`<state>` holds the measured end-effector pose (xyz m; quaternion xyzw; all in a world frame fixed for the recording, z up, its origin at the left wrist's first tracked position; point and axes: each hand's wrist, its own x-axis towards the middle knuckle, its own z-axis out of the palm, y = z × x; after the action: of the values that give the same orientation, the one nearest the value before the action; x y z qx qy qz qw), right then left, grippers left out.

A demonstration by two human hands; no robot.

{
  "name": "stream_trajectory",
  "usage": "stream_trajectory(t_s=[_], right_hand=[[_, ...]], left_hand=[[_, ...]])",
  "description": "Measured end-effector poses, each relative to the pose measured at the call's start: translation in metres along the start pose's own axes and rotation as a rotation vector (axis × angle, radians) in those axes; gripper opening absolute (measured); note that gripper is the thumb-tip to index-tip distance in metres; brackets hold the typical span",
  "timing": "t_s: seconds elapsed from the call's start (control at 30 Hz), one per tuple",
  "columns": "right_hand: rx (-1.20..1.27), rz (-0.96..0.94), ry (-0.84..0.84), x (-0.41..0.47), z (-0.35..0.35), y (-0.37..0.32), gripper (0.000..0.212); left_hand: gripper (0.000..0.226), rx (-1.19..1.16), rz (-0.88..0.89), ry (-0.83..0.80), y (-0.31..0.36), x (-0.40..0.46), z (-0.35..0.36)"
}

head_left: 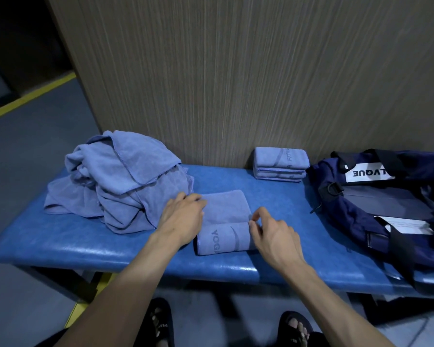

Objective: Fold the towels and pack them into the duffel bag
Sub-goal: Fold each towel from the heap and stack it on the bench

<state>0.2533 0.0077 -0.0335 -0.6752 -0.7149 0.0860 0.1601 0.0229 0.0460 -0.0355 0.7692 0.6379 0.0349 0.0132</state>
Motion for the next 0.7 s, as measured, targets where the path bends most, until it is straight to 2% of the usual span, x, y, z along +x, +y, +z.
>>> stream_trajectory(t_s=[0.1, 0.17, 0.27, 0.37, 0.47, 0.53, 0.6, 0.63, 0.7], right_hand=[[-0.004, 0.011, 0.004, 0.002, 0.000, 0.001, 0.022], [-0.004, 0.021, -0.001, 0.004, 0.000, 0.001, 0.022], [-0.045, 0.034, 0.009, 0.005, -0.001, -0.002, 0.022], [-0.067, -0.028, 0.096, 0.005, -0.001, 0.000, 0.021], [-0.024, -0.328, 0.149, 0.008, 0.006, 0.009, 0.011], [0.014, -0.467, 0.039, 0.008, 0.005, 0.017, 0.021], [0.046, -0.491, -0.109, 0.006, 0.000, 0.025, 0.038], [0.047, -0.495, -0.149, 0.006, -0.003, 0.029, 0.048], [0.053, -0.516, -0.170, 0.005, -0.006, 0.033, 0.053]], left_hand=[[0.023, -0.230, 0.138, 0.155, 0.004, -0.007, -0.008], [0.023, -0.392, 0.274, 0.154, 0.006, -0.018, -0.012], [0.045, -0.311, 0.411, 0.080, 0.005, -0.040, -0.002], [0.060, -0.308, 0.406, 0.136, -0.004, -0.054, 0.018], [0.054, -0.395, 0.401, 0.147, -0.010, -0.059, 0.029], [0.049, -0.454, 0.379, 0.156, -0.009, -0.058, 0.027], [0.043, -0.535, 0.350, 0.150, -0.009, -0.056, 0.023], [0.040, -0.578, 0.344, 0.138, -0.009, -0.054, 0.021], [0.035, -0.654, 0.336, 0.097, -0.012, -0.052, 0.017]])
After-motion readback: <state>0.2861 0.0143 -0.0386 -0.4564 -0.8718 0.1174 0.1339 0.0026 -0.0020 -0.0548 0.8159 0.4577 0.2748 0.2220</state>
